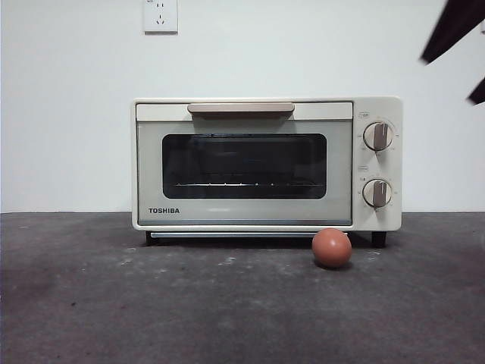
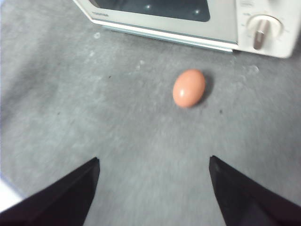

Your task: Eggoven

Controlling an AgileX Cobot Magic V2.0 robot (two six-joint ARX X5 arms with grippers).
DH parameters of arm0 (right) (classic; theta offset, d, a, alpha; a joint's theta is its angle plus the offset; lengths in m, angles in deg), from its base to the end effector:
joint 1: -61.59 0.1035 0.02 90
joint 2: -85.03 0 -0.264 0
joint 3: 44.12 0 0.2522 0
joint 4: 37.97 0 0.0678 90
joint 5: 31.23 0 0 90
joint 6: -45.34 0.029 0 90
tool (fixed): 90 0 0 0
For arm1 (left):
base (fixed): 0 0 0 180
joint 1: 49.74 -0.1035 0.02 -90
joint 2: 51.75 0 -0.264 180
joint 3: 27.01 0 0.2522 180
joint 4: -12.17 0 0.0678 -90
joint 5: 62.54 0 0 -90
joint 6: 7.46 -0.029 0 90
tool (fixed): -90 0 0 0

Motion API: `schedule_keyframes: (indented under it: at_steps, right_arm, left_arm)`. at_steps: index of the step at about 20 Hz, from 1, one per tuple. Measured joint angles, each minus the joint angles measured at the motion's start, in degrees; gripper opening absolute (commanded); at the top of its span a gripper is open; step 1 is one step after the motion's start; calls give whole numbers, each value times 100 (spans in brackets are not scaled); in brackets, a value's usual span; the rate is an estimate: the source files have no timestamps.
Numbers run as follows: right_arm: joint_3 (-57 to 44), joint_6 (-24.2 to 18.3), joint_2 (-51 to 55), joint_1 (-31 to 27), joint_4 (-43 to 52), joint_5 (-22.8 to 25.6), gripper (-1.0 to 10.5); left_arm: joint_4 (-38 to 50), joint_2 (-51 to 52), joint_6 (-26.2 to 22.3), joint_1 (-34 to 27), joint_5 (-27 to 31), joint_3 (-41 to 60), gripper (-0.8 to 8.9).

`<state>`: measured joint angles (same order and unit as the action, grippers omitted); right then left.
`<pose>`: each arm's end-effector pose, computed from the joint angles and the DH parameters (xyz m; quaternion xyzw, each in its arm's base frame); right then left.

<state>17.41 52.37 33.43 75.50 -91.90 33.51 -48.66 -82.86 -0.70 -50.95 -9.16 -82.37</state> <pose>0.1641 0.0534 0.2886 0.0905 0.3911 0.2874 0.8696 0.0974 -0.0152 0.2892 -0.1549 0.3134 -0.2707 0.8969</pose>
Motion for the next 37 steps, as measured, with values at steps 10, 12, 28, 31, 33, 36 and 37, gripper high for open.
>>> schedule_keyframes:
  at_steps: [10, 12, 28, 31, 33, 36, 37]
  right_arm:
    - [63, 750, -2411, 1215, 1912, 1672, 373]
    - [232, 791, -2826, 1272, 2028, 1788, 373]
    - [887, 824, -4684, 1338, 2610, 2098, 372]
    - [887, 824, -4756, 1335, 2721, 2188, 357]
    - [890, 824, -4791, 1338, 2747, 2208, 349]
    - [901, 828, -4900, 1338, 2761, 2223, 320]
    - [911, 831, -4911, 1338, 2765, 2223, 297]
  left_arm:
    - [2, 0, 0, 0, -2, 0, 7]
    - [0, 0, 0, 0, -2, 0, 7]
    - [0, -2, 0, 17, -4, 0, 7]
    - [2, -2, 0, 15, -4, 0, 7]
    - [0, -2, 0, 17, -4, 0, 7]
    - [4, -2, 0, 15, -7, 0, 7]
    - [4, -2, 0, 15, -7, 0, 7]
